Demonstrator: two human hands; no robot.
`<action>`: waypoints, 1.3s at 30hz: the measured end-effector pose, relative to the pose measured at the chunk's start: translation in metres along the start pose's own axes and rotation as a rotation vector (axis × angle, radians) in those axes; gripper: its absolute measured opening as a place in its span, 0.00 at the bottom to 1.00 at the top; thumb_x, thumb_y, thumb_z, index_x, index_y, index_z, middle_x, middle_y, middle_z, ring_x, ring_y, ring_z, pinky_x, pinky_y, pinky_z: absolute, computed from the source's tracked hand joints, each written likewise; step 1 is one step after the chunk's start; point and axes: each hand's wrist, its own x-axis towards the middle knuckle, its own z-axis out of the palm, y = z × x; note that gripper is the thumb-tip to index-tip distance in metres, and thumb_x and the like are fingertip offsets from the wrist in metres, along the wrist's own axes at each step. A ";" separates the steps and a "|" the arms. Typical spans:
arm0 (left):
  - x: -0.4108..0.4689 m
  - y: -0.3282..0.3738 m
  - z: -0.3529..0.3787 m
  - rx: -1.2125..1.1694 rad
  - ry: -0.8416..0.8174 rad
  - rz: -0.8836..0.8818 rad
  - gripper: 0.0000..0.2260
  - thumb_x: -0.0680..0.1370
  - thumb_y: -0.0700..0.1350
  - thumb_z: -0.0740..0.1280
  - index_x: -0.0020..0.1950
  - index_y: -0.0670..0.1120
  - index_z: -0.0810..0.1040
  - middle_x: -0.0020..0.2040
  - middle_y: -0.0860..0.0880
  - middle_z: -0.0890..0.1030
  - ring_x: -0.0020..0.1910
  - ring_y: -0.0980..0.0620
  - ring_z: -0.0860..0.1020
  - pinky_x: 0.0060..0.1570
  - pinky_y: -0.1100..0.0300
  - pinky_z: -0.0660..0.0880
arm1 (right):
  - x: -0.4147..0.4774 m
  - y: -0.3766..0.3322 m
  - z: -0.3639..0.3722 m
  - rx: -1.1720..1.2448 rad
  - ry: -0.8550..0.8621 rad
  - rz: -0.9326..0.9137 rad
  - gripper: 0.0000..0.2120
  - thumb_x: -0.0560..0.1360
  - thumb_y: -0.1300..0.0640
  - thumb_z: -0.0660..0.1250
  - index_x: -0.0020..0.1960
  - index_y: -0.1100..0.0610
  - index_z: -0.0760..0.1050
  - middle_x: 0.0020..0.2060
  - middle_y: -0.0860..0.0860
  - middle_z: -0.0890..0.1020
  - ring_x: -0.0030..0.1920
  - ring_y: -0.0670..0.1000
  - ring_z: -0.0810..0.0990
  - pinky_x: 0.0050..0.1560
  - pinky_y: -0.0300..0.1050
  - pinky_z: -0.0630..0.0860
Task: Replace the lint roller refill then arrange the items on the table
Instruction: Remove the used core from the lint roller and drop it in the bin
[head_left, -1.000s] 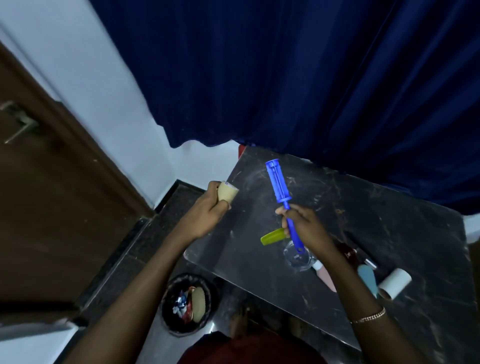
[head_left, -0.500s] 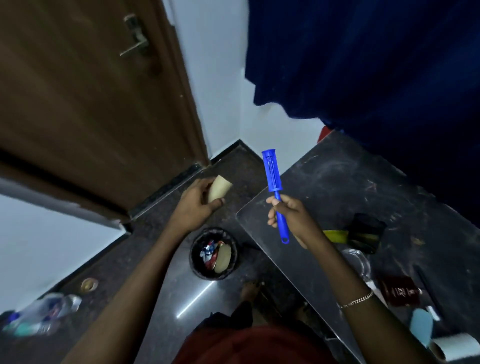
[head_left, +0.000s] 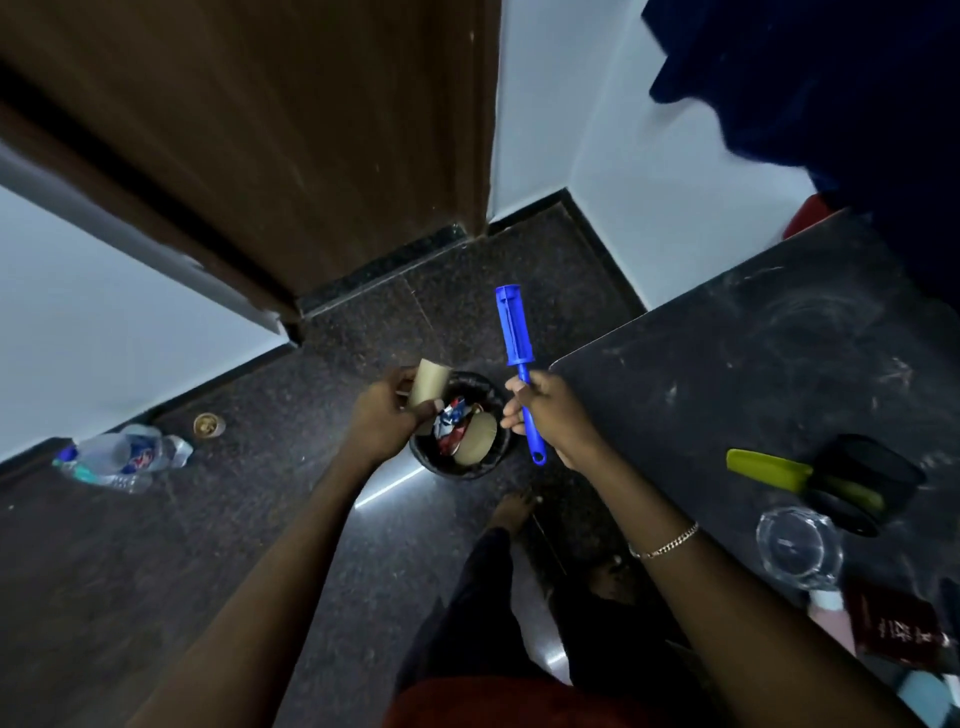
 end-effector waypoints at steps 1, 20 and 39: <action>0.007 -0.012 0.008 -0.003 -0.013 -0.030 0.23 0.75 0.48 0.78 0.68 0.45 0.79 0.52 0.50 0.82 0.52 0.50 0.81 0.46 0.61 0.73 | 0.008 0.008 0.005 -0.025 0.006 0.020 0.06 0.82 0.59 0.59 0.53 0.58 0.73 0.34 0.53 0.79 0.32 0.49 0.81 0.35 0.40 0.76; 0.120 -0.131 0.134 0.223 -0.093 -0.232 0.33 0.76 0.50 0.75 0.78 0.46 0.68 0.71 0.40 0.75 0.68 0.37 0.75 0.66 0.42 0.75 | 0.111 0.110 0.018 -0.233 0.018 0.137 0.06 0.82 0.60 0.58 0.50 0.58 0.72 0.31 0.55 0.78 0.30 0.52 0.79 0.32 0.41 0.73; -0.029 -0.032 0.029 0.494 0.178 0.217 0.31 0.82 0.62 0.62 0.81 0.48 0.65 0.81 0.47 0.66 0.80 0.45 0.65 0.73 0.44 0.68 | 0.010 0.040 0.016 -0.127 -0.001 -0.028 0.09 0.82 0.56 0.60 0.55 0.60 0.75 0.36 0.56 0.80 0.35 0.52 0.81 0.35 0.39 0.76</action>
